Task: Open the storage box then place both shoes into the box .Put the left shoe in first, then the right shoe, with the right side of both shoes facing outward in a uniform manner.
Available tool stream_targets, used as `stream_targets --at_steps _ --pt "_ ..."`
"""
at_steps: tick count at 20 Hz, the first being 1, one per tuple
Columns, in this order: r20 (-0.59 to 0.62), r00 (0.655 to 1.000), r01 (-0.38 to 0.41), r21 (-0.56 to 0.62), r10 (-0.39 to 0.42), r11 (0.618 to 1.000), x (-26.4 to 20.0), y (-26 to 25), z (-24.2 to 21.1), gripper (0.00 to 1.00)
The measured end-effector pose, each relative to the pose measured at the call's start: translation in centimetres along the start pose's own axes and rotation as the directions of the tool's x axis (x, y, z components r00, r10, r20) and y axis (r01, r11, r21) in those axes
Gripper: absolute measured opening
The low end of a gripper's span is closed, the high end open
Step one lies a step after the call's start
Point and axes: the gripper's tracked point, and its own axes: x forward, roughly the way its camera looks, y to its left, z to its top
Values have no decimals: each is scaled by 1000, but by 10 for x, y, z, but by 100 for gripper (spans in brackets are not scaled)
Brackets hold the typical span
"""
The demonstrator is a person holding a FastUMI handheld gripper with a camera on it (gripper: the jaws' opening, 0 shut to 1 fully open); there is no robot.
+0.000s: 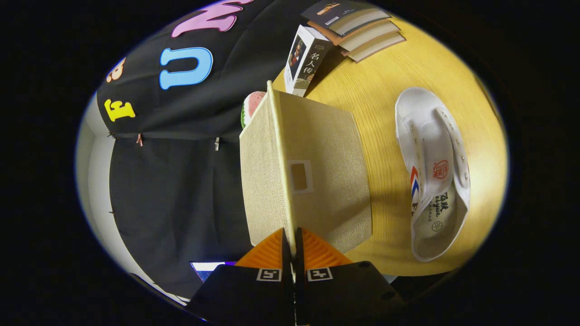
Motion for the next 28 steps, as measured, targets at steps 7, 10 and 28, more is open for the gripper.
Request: stream_targets --at_steps 7,10,28 --pt "76 997 36 -73 -31 997 -20 49 2 5" --pt "98 995 25 -122 -13 992 -24 88 -2 5" --pt "42 998 -25 -408 46 913 137 287 -72 6"
